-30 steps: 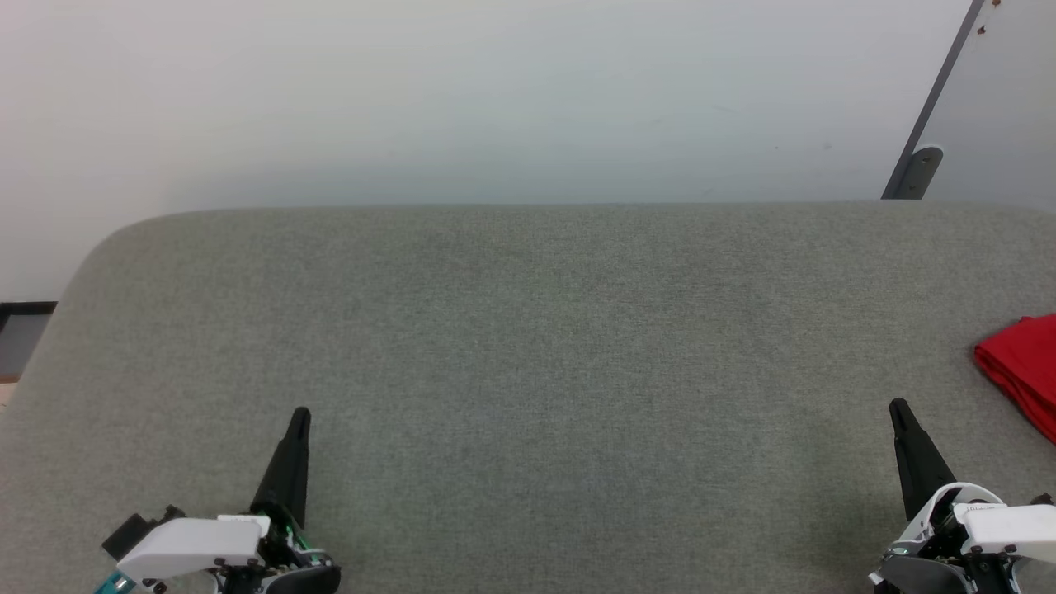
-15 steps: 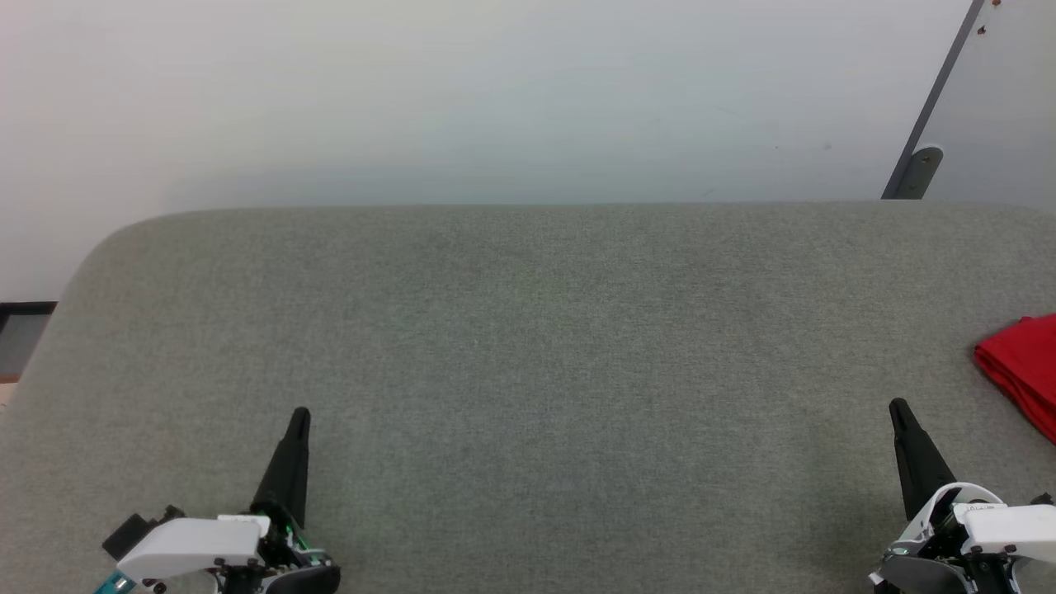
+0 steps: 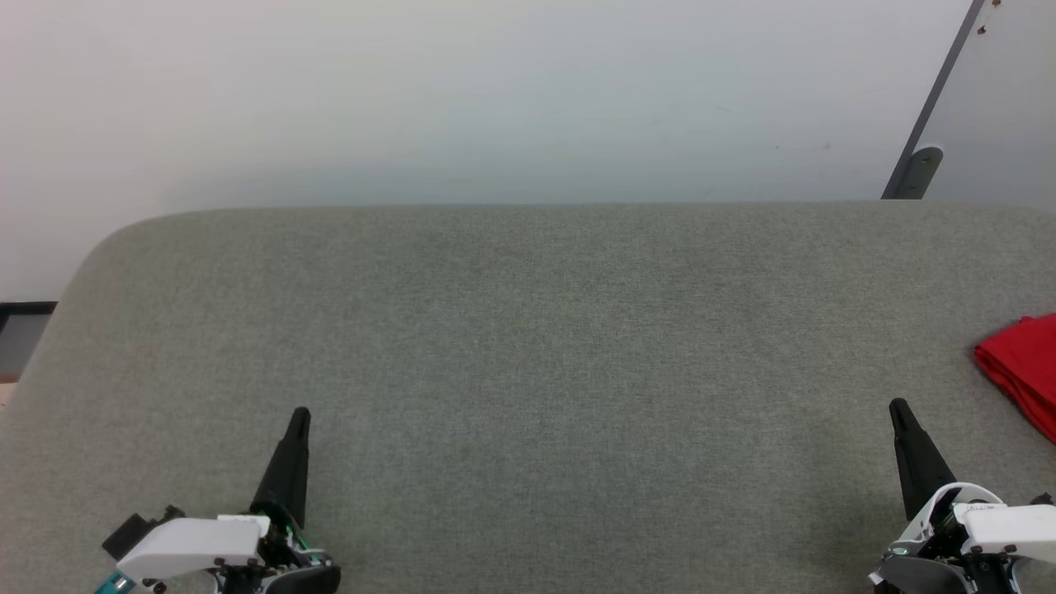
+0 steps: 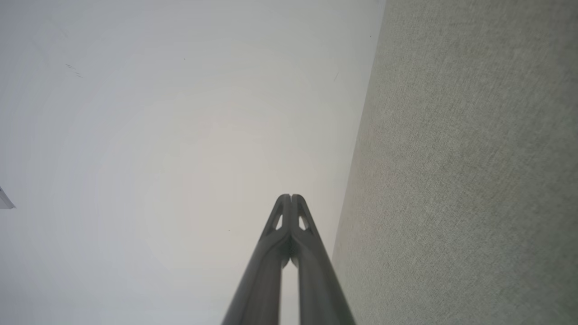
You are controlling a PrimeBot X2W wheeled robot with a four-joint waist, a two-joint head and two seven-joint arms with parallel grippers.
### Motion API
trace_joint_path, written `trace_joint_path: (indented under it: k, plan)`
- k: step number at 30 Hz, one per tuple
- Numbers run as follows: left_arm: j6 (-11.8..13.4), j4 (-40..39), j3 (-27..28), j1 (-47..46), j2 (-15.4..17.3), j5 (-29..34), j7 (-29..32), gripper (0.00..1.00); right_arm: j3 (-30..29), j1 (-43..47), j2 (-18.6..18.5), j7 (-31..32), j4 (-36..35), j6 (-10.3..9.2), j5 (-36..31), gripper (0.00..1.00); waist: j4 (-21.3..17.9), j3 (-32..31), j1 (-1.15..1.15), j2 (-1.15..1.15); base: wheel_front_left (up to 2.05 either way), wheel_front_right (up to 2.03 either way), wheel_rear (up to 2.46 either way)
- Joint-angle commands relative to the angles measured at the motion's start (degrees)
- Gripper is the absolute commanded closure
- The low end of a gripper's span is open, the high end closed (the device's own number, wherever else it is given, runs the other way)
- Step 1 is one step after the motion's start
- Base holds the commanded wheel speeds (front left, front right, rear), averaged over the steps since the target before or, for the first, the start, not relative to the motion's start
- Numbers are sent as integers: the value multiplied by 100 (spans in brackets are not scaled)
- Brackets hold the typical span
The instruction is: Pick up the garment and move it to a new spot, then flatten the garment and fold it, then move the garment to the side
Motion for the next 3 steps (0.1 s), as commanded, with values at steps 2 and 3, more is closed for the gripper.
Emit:
trace_joint_path:
  k: [2,3]
  plan:
    - [-18,6,16,-58,-11,32,14,100,7,-14,18,11,1,-6,25,100,0,0,0,0,0,0,0]
    - [-18,6,16,-58,-11,32,13,100,7,-14,18,11,1,-6,25,100,0,0,0,0,0,0,0]
